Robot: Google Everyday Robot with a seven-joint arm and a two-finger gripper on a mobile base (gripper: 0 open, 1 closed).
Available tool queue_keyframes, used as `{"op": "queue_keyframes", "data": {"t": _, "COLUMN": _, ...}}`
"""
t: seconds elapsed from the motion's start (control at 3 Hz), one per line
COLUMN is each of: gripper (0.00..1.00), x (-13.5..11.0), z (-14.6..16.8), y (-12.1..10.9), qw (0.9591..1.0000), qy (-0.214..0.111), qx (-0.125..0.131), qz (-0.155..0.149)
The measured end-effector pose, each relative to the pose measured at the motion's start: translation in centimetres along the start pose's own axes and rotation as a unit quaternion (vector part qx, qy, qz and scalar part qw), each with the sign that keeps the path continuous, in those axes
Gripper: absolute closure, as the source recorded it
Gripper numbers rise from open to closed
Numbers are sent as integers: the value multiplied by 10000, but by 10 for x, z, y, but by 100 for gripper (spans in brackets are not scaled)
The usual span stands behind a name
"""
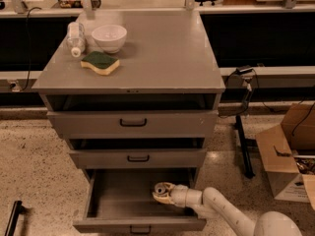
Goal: Place redbull can into bottom drawer
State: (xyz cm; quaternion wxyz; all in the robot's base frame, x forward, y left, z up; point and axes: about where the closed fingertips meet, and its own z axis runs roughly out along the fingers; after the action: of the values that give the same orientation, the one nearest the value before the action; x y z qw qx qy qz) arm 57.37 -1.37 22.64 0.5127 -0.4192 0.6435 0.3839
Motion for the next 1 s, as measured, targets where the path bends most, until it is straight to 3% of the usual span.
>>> {"op": "queue_keyframes", "data": {"t": 0.67, "gripper": 13, "x": 8, "z": 2, "y": 2, "qw": 10000, "qy": -23, "qx": -2, "qz": -12}}
{"op": "queue_keyframes", "data": {"t": 1.0, "gripper": 0, "x": 8, "z": 4, "y": 3, "qw": 10000, "qy": -29, "qx": -16, "qz": -8}}
